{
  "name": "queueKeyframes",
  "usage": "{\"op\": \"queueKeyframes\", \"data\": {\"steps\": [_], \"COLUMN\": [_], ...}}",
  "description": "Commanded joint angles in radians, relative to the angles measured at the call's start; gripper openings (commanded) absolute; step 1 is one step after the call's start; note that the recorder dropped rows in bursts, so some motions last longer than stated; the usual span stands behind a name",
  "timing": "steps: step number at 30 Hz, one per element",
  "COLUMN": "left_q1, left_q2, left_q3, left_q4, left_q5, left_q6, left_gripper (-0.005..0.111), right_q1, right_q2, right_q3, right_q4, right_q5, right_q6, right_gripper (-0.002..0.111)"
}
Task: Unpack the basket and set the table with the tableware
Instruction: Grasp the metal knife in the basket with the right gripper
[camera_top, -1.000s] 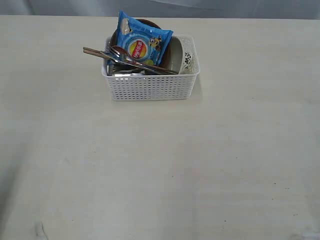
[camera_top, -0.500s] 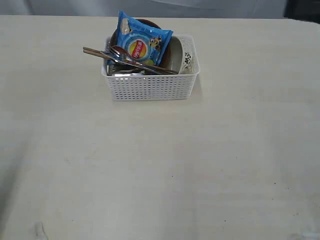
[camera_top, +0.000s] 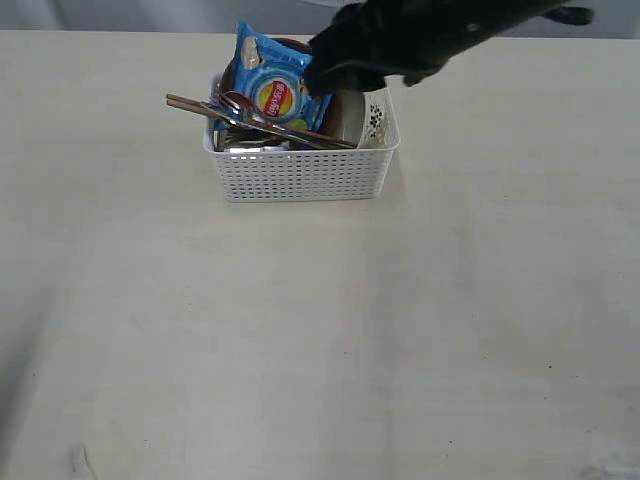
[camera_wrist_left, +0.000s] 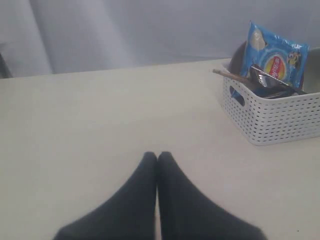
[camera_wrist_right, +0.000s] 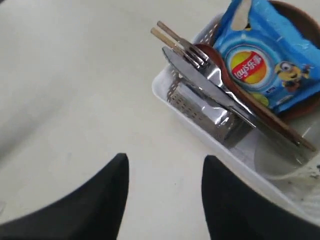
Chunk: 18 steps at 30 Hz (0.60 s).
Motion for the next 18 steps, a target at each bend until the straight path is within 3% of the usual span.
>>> {"op": "queueKeyframes", "data": {"steps": [1, 8, 18], "left_q1": [-0.003, -0.003, -0.003], "left_q2": [-0.005, -0.005, -0.005], "left_q3": [0.002, 0.002, 0.002], "left_q4": [-0.004, -0.004, -0.004], "left_q5": [-0.001, -0.001, -0.001], "left_q6": [0.0, 0.0, 0.0], "left_gripper": [0.0, 0.0, 0.0], "right_q1": [0.07, 0.14, 0.155], "right_q2": [0.176, 0.366, 0.483], "right_q3": [-0.139, -0.305, -0.377], "right_q4": [-0.116, -0.28, -0.302], "right_q5": [-0.013, -0.066, -0.156], "right_q6": [0.033, 0.065, 0.059], "right_gripper": [0.046, 0.047, 0.047]}}
